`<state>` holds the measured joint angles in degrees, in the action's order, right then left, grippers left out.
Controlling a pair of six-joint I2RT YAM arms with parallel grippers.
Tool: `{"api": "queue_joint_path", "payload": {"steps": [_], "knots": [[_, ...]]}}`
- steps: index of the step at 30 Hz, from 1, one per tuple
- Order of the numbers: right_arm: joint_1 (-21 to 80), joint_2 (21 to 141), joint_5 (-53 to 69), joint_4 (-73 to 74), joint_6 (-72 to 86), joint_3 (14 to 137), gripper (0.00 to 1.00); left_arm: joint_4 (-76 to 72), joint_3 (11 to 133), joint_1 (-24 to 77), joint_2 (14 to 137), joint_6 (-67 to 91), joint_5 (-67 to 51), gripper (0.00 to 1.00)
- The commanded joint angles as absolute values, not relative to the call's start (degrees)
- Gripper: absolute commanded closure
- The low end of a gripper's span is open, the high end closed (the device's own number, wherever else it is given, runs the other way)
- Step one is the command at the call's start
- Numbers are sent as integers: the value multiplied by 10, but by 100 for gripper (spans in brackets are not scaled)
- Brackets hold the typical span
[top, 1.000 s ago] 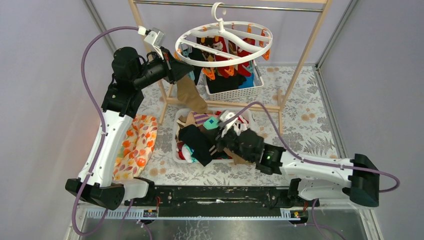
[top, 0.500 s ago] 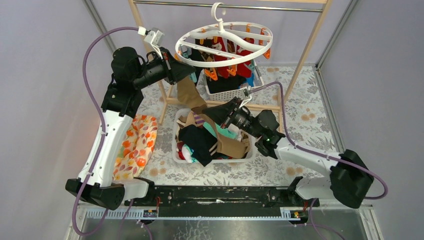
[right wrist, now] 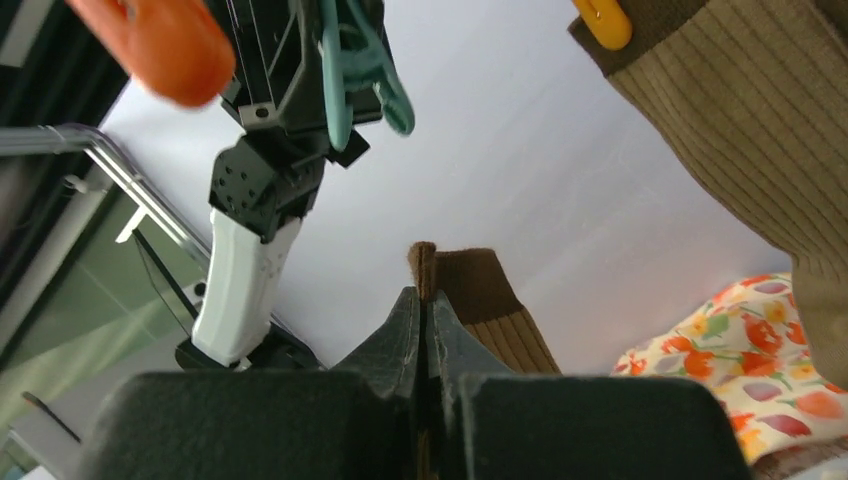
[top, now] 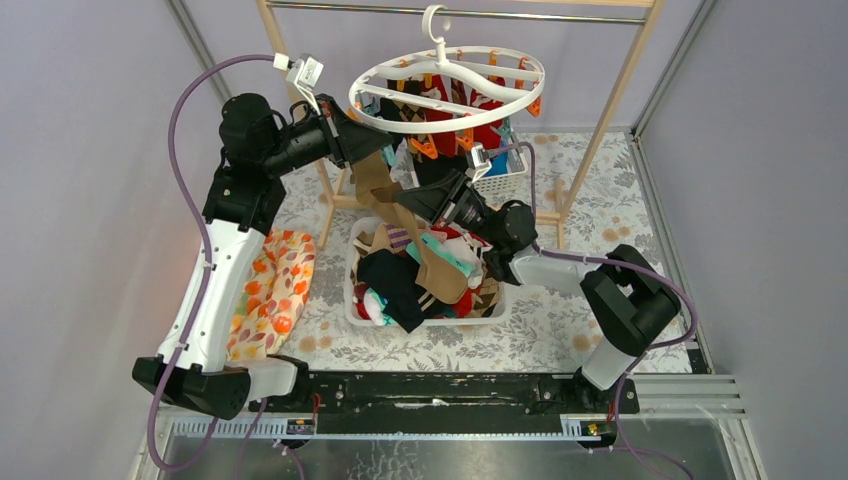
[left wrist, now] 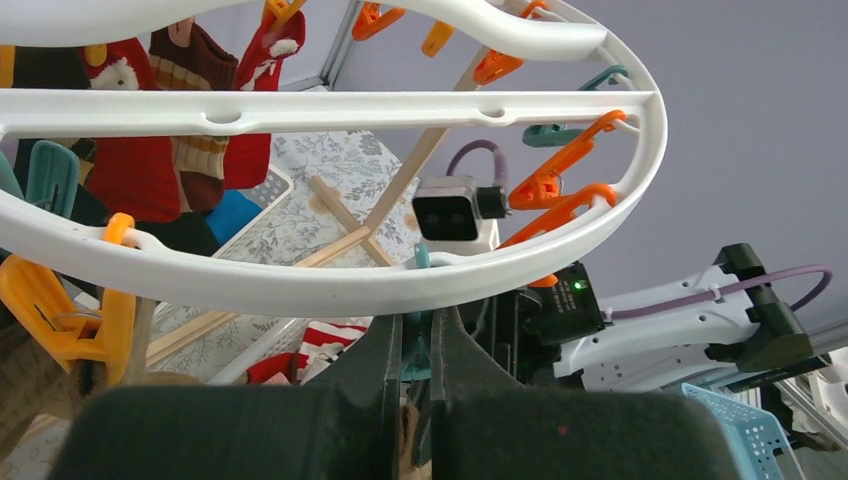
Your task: Clip the socks to the hanger
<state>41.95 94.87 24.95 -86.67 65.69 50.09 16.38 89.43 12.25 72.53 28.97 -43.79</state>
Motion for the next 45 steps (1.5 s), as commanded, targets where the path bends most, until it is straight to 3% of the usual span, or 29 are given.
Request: {"api": "queue_joint_path", "payload": {"steps": [1,12,45], "knots": [[405,963,272,-983,741,559,100,113,886,111,722,316,-474,100],[378,1016,318,-984,842,644,100,72,877,88,734,361,-526,100],[371,1003,289,-984,831,666,100,70,879,86,737,366,-556,100]]}}
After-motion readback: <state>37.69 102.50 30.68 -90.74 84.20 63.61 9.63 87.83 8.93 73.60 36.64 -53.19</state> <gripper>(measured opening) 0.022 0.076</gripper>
